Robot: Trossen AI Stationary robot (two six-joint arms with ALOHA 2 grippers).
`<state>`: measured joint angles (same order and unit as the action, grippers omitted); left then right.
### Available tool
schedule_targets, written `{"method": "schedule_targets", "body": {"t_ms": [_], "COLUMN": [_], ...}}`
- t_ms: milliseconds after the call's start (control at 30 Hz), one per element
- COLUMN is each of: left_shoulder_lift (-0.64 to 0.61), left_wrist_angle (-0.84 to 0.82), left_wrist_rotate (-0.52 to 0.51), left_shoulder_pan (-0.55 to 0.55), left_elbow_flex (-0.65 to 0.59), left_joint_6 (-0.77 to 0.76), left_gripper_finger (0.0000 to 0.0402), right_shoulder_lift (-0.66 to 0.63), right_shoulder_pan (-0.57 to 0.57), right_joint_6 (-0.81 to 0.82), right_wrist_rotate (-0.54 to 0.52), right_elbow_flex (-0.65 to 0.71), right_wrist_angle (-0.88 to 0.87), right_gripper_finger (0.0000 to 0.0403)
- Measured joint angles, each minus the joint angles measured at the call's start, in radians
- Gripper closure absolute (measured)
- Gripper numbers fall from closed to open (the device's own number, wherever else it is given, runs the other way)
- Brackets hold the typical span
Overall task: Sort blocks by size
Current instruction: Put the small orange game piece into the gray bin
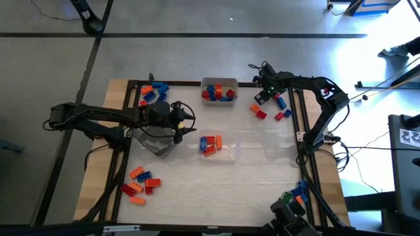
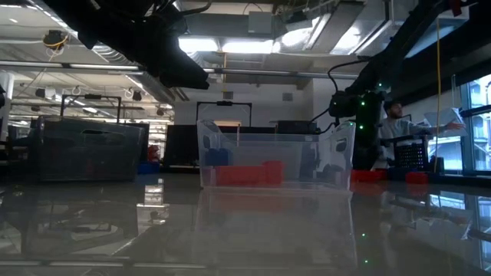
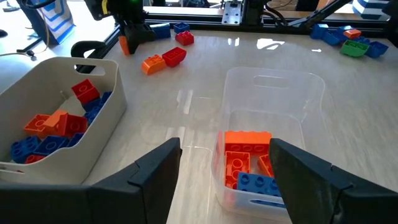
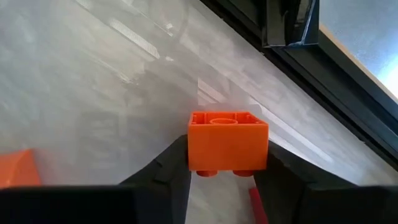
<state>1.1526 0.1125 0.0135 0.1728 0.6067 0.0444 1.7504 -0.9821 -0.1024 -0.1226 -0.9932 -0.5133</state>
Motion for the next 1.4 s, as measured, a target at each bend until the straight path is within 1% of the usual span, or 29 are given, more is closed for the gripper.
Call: {"method": "schedule_targets", "body": {"t_ms": [133, 267, 500, 633, 800, 1033, 1233, 1400], "left_shoulder_lift": [0.000, 0.000, 0.000, 0.000, 0.000, 0.000, 0.000, 0.000], "left_wrist_angle": [0.000, 0.000, 0.000, 0.002, 0.002, 0.003, 0.003, 0.004], "left_wrist_rotate": [0.000, 0.000, 0.000, 0.000, 0.000, 0.000, 0.000, 0.000], "left_shoulder_pan": [0.000, 0.000, 0.000, 0.000, 0.000, 0.000, 0.000, 0.000], "left_elbow_flex": [0.000, 0.000, 0.000, 0.000, 0.000, 0.000, 0.000, 0.000], "left_joint_6": [0.000, 0.000, 0.000, 0.000, 0.000, 0.000, -0.003, -0.003], "left_gripper_finger": [0.0170, 0.0170, 0.0170, 0.0170, 0.0170, 0.0170, 0.0170, 0.0170], "right_shoulder_lift": [-0.011, -0.057, -0.177, -0.246, -0.298, -0.306, -0.306, -0.306], "right_shoulder_pan": [0.001, 0.001, 0.019, 0.075, 0.166, 0.282, 0.354, 0.390], "right_joint_6": [-0.001, 0.000, 0.002, 0.004, 0.016, 0.017, 0.018, 0.024], "right_wrist_rotate": [0.001, 0.013, 0.101, 0.109, 0.116, 0.116, 0.117, 0.167], "right_elbow_flex": [0.000, 0.000, 0.000, 0.000, 0.000, 0.000, 0.000, 0.000], "right_wrist_angle": [-0.008, -0.006, -0.005, 0.016, 0.079, 0.189, 0.290, 0.374], "right_gripper_finger": [0.0263, 0.0259, 0.0260, 0.0258, 0.0257, 0.0257, 0.0257, 0.0257]}}
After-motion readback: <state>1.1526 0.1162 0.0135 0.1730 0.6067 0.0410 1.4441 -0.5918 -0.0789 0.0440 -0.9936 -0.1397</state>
